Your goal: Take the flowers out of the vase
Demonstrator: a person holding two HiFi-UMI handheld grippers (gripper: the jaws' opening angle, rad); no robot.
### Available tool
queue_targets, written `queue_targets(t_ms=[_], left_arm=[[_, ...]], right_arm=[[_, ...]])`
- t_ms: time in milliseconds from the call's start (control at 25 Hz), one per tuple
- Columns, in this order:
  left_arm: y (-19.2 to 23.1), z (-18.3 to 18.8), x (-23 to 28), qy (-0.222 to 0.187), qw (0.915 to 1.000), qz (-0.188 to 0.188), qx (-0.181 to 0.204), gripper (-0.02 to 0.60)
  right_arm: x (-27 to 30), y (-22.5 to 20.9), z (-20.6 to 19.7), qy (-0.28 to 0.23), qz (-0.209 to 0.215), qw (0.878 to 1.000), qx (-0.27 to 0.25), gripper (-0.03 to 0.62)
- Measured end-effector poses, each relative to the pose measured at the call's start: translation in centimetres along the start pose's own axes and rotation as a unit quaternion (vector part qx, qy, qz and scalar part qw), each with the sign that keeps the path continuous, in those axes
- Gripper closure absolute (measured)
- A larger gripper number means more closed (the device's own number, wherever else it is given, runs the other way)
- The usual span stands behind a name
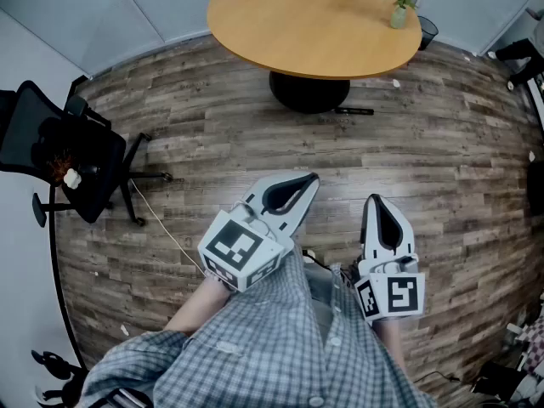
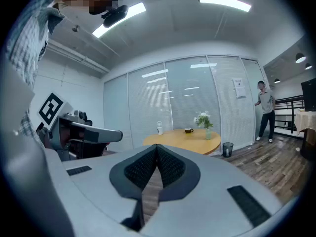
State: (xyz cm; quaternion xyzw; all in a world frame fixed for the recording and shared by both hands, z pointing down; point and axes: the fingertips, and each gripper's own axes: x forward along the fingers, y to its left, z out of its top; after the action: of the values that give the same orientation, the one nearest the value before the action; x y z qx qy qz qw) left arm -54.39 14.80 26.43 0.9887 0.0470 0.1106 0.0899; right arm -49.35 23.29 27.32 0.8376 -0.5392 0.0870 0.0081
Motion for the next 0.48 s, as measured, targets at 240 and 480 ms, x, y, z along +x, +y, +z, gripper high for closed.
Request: queue_targets(t_ms=[240, 480], left_arm=[[-0.8, 0.0, 0.7, 0.002, 1.0000, -0.002, 0.000, 0.574], [-1.5, -0.2, 1.2, 0.003, 1.0000, 0.000, -0.001, 0.574]], right_arm=[[-0.4, -0.8, -0.1, 0.002, 0.000, 1.000, 0.001, 0.585], [-0.8, -1.5, -0.4, -0.001, 0.001, 1.000, 0.009, 0.585]])
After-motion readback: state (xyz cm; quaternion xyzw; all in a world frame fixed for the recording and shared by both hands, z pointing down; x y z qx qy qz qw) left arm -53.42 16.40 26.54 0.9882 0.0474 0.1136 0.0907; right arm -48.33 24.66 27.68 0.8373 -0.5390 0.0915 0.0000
